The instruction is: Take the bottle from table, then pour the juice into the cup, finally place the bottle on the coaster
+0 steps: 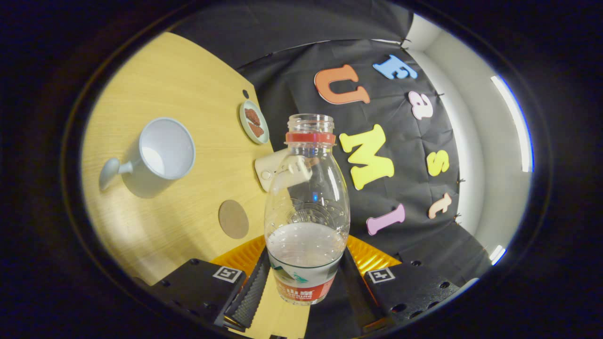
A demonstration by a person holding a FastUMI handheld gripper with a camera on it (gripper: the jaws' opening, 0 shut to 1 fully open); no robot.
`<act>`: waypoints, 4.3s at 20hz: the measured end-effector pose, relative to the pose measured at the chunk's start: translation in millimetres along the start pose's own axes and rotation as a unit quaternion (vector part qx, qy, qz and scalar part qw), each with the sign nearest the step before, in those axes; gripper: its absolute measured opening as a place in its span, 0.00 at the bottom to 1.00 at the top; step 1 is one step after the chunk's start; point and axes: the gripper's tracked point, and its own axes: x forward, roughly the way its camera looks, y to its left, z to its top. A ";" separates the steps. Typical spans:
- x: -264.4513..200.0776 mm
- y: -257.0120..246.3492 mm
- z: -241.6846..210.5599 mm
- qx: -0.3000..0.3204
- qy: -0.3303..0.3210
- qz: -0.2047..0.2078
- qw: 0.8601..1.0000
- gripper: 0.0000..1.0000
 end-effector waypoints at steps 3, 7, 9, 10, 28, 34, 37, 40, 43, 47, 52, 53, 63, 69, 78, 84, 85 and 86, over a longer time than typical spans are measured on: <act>7.1 1.2 -2.7 -0.020 0.008 -0.001 1.000 0.82; 12.1 -1.7 -5.3 -0.072 0.024 -0.010 0.997 0.82; 12.5 -3.9 -6.3 -0.105 0.026 -0.014 0.994 0.82; 10.8 -3.7 -4.7 -0.120 0.026 -0.015 0.992 0.82; -4.1 -9.4 15.0 -0.227 0.014 -0.031 0.973 0.82; -4.3 -12.6 16.8 -0.238 0.019 -0.035 0.970 0.82; -6.0 -11.8 17.9 -0.246 0.019 -0.035 0.968 0.82; -6.2 -17.1 19.8 -0.245 0.016 -0.037 0.969 0.82; -11.4 -20.0 20.5 -0.253 0.016 -0.043 0.966 0.82; -13.9 -22.3 19.6 -0.262 0.019 -0.045 0.964 0.82; -16.2 -25.2 18.5 -0.266 0.024 -0.050 0.962 0.82; -17.1 -26.0 19.6 -0.270 0.023 -0.052 0.961 0.82; -17.7 -33.5 18.1 -0.295 0.029 -0.060 0.953 0.82; -16.2 -30.3 16.9 -0.312 0.032 -0.064 0.947 0.82; -15.7 -35.5 14.6 -0.327 0.042 -0.061 0.942 0.82; -18.0 -37.2 17.4 -0.334 0.036 -0.061 0.940 0.82; -18.8 -38.4 18.5 -0.335 0.035 -0.063 0.940 0.82; -20.8 -40.6 20.3 -0.336 0.035 -0.064 0.939 0.82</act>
